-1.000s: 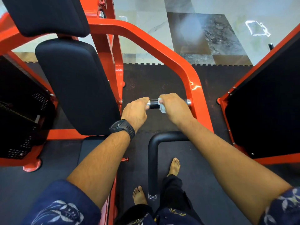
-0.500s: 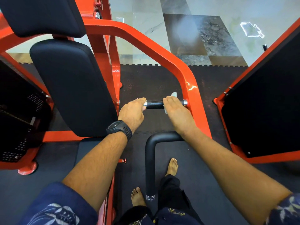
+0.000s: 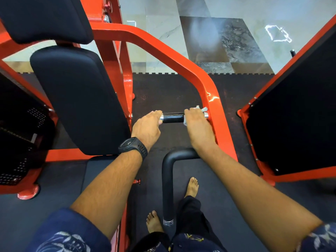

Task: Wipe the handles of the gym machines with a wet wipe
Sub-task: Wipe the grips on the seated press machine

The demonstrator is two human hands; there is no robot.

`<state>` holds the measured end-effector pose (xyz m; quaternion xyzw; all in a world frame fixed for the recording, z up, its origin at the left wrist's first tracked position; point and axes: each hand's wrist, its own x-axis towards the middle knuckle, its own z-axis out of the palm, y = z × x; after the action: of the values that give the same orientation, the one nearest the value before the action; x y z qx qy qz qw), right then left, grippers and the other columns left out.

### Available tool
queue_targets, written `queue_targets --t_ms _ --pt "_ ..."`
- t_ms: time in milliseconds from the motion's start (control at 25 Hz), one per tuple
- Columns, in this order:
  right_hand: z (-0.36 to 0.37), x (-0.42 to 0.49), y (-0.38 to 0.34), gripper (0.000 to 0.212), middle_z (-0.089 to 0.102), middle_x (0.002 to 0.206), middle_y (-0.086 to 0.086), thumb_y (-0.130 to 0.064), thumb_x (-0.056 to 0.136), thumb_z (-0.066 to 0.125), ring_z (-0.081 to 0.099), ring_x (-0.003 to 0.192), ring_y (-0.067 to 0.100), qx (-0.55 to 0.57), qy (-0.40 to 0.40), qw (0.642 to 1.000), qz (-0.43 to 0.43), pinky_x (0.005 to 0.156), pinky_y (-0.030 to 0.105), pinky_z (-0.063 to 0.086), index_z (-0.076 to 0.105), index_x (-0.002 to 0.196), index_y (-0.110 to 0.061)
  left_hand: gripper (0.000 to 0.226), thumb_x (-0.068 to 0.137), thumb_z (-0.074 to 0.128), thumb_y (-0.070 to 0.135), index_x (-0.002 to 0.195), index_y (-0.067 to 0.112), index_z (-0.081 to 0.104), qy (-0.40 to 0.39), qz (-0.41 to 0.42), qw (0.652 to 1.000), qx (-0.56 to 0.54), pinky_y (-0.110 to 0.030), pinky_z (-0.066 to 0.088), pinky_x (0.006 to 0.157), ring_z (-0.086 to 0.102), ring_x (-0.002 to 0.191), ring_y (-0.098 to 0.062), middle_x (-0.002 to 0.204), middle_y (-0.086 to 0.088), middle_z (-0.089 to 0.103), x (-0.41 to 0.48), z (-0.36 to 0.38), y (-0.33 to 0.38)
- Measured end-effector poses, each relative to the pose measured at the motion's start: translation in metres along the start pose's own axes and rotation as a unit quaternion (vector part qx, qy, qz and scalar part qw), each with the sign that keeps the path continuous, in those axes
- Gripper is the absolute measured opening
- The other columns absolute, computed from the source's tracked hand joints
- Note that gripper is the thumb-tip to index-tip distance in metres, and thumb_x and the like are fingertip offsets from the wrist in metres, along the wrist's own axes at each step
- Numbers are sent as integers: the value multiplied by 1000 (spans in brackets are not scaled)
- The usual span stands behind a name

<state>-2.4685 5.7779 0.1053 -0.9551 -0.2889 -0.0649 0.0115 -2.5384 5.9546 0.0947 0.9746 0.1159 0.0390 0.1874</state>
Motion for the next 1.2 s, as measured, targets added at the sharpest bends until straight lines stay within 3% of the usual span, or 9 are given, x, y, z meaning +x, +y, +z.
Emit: queue_targets --t_ms 80,200,280,440,760,920,1000,1120,1200 --pt "11 -5 -1 30 60 100 10 12 75 59 59 101 27 63 26 998 -9 90 34 48 60 97 -8 4 101 48 17 103 18 50 -3 5 1000 4 -36 37 65 63 86 -32 99 -1 60 1 -1 1" --pt "2 -9 -18 10 61 94 5 -2 88 56 53 90 18 275 111 938 178 84 27 40 63 84 -8 4 101 47 15 101 18 49 -2 -4 1000 0 -36 37 65 62 86 -32 97 -1 59 0 -1 1" --pt "2 -14 -57 8 62 99 5 -8 91 62 54 91 18 421 180 816 352 80 21 35 67 97 -6 5 101 47 16 103 18 50 -4 -5 1000 -7 -37 39 66 63 88 -33 100 -2 61 -1 0 2" --pt "0 15 -102 25 66 117 10 -11 90 64 67 99 26 633 196 485 570 89 34 55 63 114 -4 18 102 47 17 119 16 55 -22 -8 1000 6 -42 46 79 63 103 -34 116 -6 64 0 -4 4" --pt "-17 23 -103 18 66 113 10 1 99 49 64 79 18 766 77 256 584 69 26 53 61 111 -3 21 101 47 14 120 16 56 -32 4 999 13 -44 48 82 63 107 -35 119 -8 65 2 -7 2" --pt "-25 12 -106 12 68 88 5 8 92 57 67 68 13 771 91 287 561 65 24 57 64 93 -2 14 100 46 15 112 18 54 -30 11 999 8 -43 47 72 64 95 -36 111 -5 64 2 -5 2" --pt "-26 2 -111 17 71 85 1 4 90 60 68 70 11 740 159 365 542 63 20 53 71 100 -3 12 100 47 17 111 18 52 -33 10 999 5 -42 45 69 64 92 -36 109 -5 63 1 -5 0" --pt "-33 -7 -97 28 71 100 -6 -11 98 57 60 89 5 580 199 670 420 77 6 41 71 121 -16 9 102 46 19 110 18 51 -25 3 1000 -9 -43 46 68 62 87 -35 104 -4 62 1 -5 -1" --pt "-34 -8 -83 36 66 109 -5 -11 99 50 57 99 11 463 97 840 265 80 5 40 65 129 -24 5 101 46 18 104 19 50 -19 4 1000 -9 -43 48 67 63 84 -35 98 -3 60 -1 -4 -1"
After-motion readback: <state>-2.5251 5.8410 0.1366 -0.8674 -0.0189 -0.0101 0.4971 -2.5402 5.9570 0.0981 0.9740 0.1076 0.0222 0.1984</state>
